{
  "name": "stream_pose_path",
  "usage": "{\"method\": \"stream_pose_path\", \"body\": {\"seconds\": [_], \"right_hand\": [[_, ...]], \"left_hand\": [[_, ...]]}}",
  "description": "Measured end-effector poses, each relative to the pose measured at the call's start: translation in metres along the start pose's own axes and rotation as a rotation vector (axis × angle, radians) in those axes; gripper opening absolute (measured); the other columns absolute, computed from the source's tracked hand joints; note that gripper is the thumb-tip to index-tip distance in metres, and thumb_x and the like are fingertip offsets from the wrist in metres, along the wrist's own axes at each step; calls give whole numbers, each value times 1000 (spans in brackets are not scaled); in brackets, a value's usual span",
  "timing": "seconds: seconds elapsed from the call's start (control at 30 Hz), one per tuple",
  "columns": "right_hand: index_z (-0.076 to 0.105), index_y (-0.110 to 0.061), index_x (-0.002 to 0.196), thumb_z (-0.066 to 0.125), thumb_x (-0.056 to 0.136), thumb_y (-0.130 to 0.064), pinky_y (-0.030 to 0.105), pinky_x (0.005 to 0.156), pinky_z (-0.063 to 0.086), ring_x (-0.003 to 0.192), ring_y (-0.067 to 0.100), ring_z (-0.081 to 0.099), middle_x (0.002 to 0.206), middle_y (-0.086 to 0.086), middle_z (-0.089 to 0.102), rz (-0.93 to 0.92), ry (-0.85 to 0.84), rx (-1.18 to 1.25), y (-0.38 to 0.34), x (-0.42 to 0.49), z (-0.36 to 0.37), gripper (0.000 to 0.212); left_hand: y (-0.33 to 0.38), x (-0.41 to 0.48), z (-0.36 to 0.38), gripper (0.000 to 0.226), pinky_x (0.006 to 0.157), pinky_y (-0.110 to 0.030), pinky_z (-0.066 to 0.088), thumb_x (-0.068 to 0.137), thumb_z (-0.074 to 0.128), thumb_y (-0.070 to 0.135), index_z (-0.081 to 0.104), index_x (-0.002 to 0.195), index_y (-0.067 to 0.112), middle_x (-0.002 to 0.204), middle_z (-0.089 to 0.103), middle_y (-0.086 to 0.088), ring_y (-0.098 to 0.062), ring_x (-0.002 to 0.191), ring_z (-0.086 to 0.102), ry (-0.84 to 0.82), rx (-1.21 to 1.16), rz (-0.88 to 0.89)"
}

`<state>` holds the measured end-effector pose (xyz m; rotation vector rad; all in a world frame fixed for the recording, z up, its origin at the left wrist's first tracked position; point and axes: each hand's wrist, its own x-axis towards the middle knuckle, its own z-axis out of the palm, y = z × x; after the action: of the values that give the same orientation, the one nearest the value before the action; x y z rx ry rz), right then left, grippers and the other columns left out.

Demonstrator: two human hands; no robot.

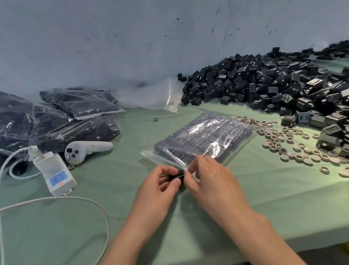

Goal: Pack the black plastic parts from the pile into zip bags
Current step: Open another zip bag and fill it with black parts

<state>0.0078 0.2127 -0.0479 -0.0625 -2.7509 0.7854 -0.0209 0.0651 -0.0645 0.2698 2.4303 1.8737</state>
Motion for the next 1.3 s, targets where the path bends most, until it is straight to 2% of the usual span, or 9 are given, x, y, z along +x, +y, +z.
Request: {"method": "stream_pose_path", "body": {"seconds": [0.13, 0.23, 0.37, 0.5, 0.6, 0.73, 0.87, 1.03, 1.3], "right_hand": [[44, -27, 88, 52, 96, -40, 35, 75, 40, 90, 18, 56, 94, -8, 55, -10, 25, 70, -2, -3, 0, 17], [45, -27, 86, 54, 94, -41, 35, 72, 39, 88, 17, 55, 91, -9, 54, -5, 42, 89, -3, -4, 1, 18], [47, -28, 85, 54, 93, -41, 33, 69, 39, 85, 14, 53, 90, -9, 54, 4, 56, 124, -3, -3, 1, 18], [51, -27, 88, 54, 94, -39, 34, 73, 42, 89, 15, 54, 92, -9, 56, 13, 47, 124, -3, -5, 2, 14], [55, -27, 93, 53, 94, -41, 33, 74, 42, 92, 14, 55, 95, -10, 57, 17, 39, 101, -3, -7, 3, 14], [50, -29, 92, 51, 96, -44, 35, 72, 43, 92, 15, 56, 96, -10, 58, 38, 9, 90, -5, -11, 2, 15], [41, -32, 93, 48, 95, -53, 33, 66, 36, 94, 15, 57, 95, -10, 57, 110, -25, 23, -3, -21, 0, 21], [37, -33, 93, 46, 94, -55, 34, 69, 37, 100, 17, 58, 101, -9, 58, 114, -82, -71, -3, -25, -1, 24], [48, -30, 97, 43, 98, -49, 33, 72, 42, 100, 17, 59, 104, -10, 56, 80, -80, -113, 0, -22, -1, 19]], "left_hand": [[-3, -1, 1, 19, 85, -21, 53, 88, 70, 6, 57, 95, 17, 98, 73, 3, -11, 95, 69, 10, 43, 86], [-4, 3, -5, 19, 84, -18, 51, 89, 67, -2, 53, 93, 11, 101, 74, 5, -8, 97, 69, 24, -86, 106], [-4, 7, -5, 16, 89, -26, 53, 90, 66, -2, 55, 95, 9, 108, 74, 0, -12, 101, 69, 13, -162, 88], [-2, 8, 3, 13, 83, -22, 51, 90, 67, 2, 58, 92, 12, 98, 72, -5, -12, 92, 67, -18, -97, 92], [-1, 7, 7, 14, 80, -29, 51, 91, 64, -1, 57, 88, 11, 91, 69, -9, -17, 84, 67, -24, -18, 129], [-2, 9, 5, 16, 76, -18, 49, 91, 63, -3, 55, 83, 9, 81, 69, 6, -8, 81, 65, 28, -50, 137], [-4, 12, 7, 18, 82, -15, 49, 91, 63, -5, 54, 84, 9, 102, 75, 5, -5, 91, 68, 13, -111, 105], [-10, 11, 9, 25, 91, -26, 52, 91, 65, -1, 57, 86, 23, 109, 71, 17, -9, 103, 69, -73, -2, 125], [-9, 11, 10, 33, 81, -17, 50, 89, 66, 6, 60, 89, 38, 89, 73, 10, -4, 88, 69, -62, 172, 164]]}}
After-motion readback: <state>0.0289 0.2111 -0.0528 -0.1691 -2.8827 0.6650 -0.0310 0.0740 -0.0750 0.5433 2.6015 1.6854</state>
